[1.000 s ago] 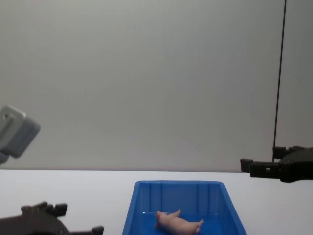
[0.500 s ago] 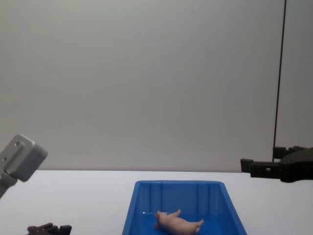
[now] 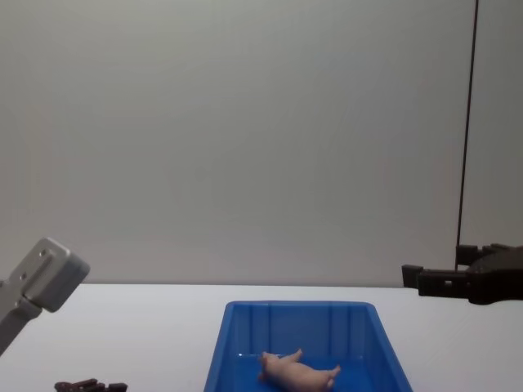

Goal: Pick up the two dolls from the table and place them into the box.

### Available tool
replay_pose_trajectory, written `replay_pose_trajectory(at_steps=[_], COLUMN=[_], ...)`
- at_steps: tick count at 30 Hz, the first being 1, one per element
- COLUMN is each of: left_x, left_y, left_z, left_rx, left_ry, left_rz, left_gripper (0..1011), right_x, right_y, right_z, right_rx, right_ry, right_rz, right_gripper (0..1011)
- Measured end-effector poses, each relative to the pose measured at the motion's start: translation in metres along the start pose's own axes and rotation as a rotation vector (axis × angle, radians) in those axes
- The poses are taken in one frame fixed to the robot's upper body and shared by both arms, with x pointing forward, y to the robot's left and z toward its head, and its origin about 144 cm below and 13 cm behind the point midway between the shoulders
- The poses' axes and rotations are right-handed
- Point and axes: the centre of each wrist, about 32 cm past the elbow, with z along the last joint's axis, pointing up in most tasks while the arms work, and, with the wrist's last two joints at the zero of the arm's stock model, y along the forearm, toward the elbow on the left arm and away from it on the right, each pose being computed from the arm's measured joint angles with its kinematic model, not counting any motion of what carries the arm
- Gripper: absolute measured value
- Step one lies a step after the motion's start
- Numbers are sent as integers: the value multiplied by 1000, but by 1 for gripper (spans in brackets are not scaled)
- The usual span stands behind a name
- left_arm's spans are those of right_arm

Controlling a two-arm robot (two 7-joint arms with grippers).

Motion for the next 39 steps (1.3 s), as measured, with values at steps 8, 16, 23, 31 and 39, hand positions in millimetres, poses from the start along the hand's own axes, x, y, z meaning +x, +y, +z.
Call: replay_pose_trajectory(at_steps=[8,16,23,31,39], left_x=[5,7,9,13,13], left_y=[-7,-11,-10,-4,-1], left_z=[-1,0,6,28,57], left_rx=[0,3,-8,-59,-129], left_ry=[-5,-8,-25,-76,-141], left_rz=[-10,-13,-4,32,53], left_gripper=[731,547,487,440,386], right_x=[0,0,0,0,0], right_y=[0,0,0,0,0], right_z=[0,0,0,0,0], right_rx=[0,0,0,0,0], right_ry=[0,0,0,0,0], right_rz=[0,0,0,0,0], right_gripper=[1001,1001,1001,1001,1001])
